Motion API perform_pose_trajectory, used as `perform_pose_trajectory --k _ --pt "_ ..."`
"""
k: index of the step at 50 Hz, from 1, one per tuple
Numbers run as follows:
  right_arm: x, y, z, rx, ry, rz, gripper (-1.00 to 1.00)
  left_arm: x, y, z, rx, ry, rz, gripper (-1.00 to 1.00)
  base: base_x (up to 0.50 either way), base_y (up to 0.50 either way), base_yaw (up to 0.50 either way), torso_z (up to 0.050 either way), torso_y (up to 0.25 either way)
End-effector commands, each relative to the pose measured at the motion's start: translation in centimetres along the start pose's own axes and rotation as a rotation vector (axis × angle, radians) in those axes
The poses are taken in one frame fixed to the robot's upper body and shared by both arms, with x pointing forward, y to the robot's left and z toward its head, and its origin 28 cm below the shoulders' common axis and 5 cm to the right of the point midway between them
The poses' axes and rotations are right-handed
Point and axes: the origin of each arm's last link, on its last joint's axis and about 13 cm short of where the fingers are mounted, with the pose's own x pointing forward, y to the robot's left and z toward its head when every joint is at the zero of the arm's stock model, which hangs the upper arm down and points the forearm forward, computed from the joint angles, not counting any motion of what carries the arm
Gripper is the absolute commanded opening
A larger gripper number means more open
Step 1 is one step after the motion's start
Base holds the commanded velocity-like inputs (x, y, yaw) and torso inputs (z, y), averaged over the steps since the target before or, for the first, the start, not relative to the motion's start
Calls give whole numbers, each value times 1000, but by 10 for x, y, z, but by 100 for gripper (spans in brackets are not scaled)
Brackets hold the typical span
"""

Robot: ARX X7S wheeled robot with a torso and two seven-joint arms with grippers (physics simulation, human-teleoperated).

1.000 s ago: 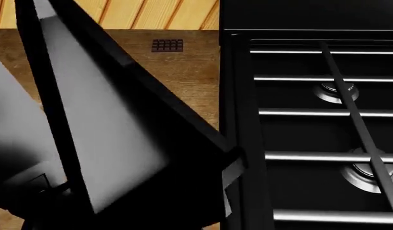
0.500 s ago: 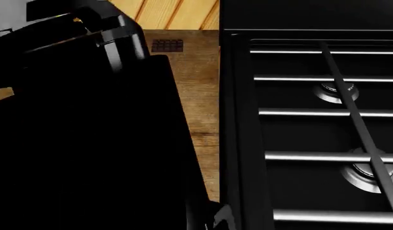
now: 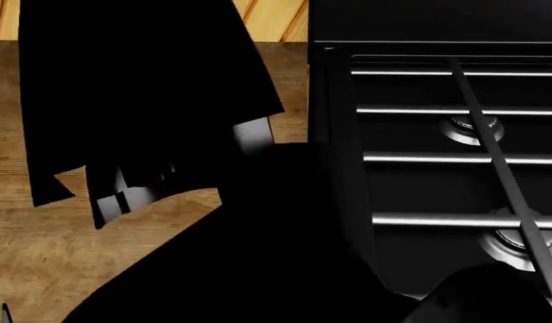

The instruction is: Close the microwave door

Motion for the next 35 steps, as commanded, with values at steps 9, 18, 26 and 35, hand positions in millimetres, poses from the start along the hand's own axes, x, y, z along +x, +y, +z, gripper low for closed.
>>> perform_pose_trajectory --k 9,18,26,35 --pt "18 -3 -7 29 35 -5 100 0 0 1 -3 -2 0 100 0 0 0 0 0" --pt "32 -6 -12 28 54 -12 100 0 0 0 -3 -2 -2 100 0 0 0 0 0" --pt "46 -7 -21 32 84 -7 100 0 0 0 -2 -2 -2 100 0 0 0 0 0" --pt "59 -13 -23 19 95 -16 100 0 0 1 -4 -4 -3 100 0 0 0 0 0"
